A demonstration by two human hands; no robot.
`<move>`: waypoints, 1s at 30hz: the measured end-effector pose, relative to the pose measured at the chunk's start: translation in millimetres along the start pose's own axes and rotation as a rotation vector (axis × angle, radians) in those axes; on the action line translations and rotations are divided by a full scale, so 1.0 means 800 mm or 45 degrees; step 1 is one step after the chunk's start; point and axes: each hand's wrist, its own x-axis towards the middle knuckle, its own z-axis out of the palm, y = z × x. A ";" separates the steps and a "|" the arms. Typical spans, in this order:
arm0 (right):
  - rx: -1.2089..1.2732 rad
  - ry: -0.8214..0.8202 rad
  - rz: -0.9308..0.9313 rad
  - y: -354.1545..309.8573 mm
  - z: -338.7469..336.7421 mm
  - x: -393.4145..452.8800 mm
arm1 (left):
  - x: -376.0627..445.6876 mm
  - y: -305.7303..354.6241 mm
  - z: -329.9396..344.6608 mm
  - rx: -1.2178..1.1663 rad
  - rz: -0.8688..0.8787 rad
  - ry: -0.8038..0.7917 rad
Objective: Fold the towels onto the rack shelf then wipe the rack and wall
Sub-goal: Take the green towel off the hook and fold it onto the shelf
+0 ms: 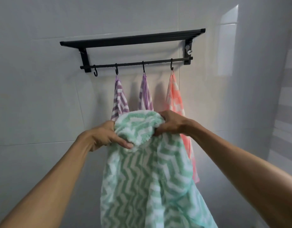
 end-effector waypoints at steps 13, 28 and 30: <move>-0.249 -0.104 0.264 0.015 -0.022 -0.005 | 0.007 -0.034 -0.030 -0.378 0.173 1.101; 0.353 0.063 -0.064 -0.107 -0.007 0.033 | 0.034 0.023 0.031 -0.360 0.353 0.642; 0.071 -0.070 0.063 -0.091 -0.011 0.031 | 0.034 0.017 0.021 -0.294 0.371 0.711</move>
